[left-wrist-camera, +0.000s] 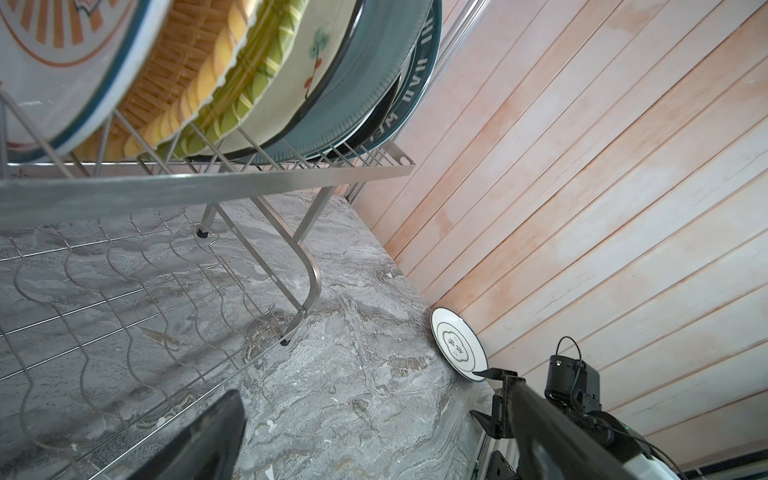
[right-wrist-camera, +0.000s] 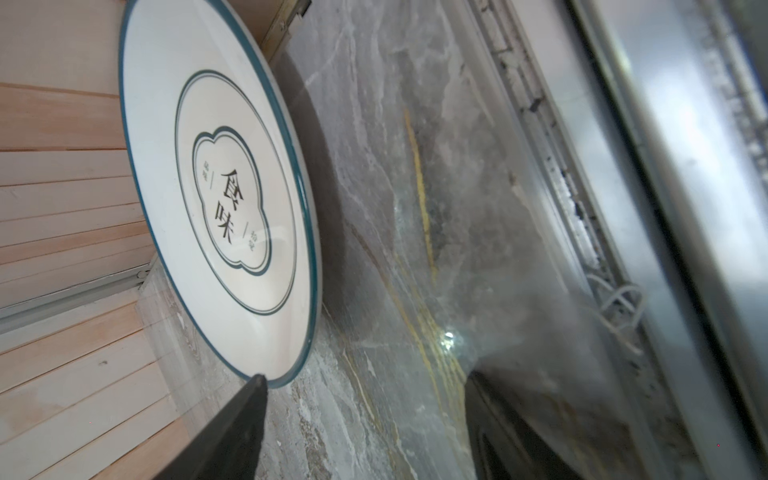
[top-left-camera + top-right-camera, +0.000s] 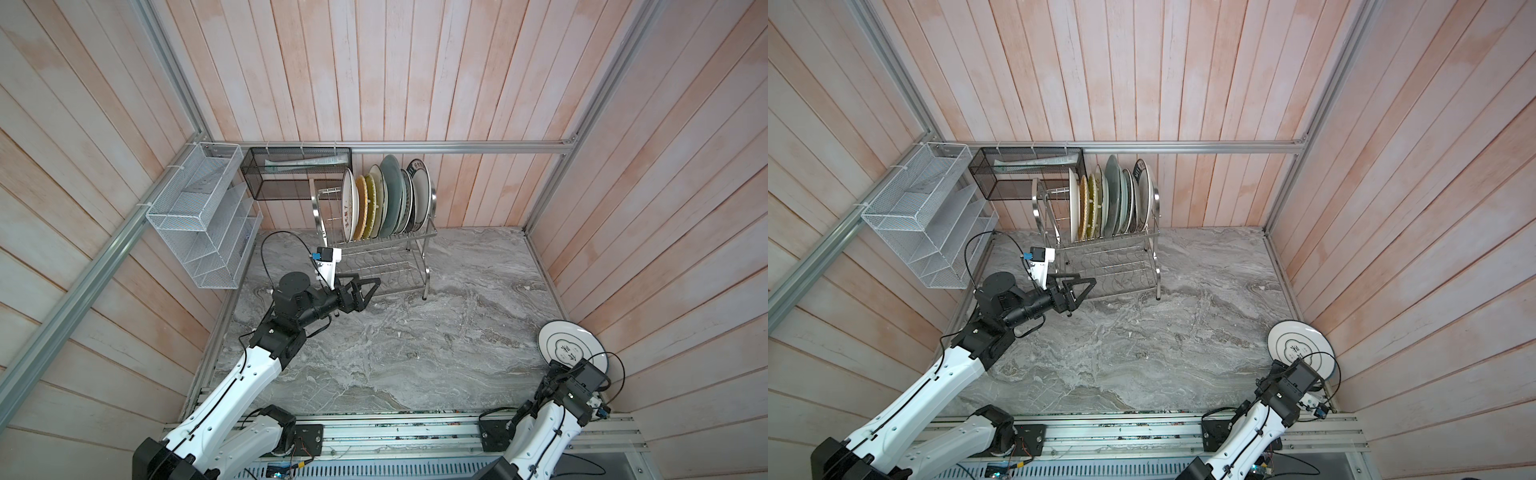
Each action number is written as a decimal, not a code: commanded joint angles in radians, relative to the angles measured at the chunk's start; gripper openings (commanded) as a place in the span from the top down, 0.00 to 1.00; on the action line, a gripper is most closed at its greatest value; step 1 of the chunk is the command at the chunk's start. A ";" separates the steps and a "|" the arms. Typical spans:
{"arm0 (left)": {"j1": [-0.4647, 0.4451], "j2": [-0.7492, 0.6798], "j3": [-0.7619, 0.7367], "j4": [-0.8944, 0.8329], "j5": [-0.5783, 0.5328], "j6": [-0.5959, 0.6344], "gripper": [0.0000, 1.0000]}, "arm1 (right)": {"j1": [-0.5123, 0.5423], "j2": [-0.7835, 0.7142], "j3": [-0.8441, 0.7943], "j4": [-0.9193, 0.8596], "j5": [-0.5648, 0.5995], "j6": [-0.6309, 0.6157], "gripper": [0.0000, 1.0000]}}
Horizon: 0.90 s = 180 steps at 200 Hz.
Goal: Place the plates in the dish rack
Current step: 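Grip the green-rimmed white plate's edge with the right gripper and tilt it up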
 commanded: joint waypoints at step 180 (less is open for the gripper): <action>0.005 -0.111 -0.053 0.008 -0.102 -0.018 0.00 | -0.076 0.224 -0.079 0.294 0.028 -0.062 1.00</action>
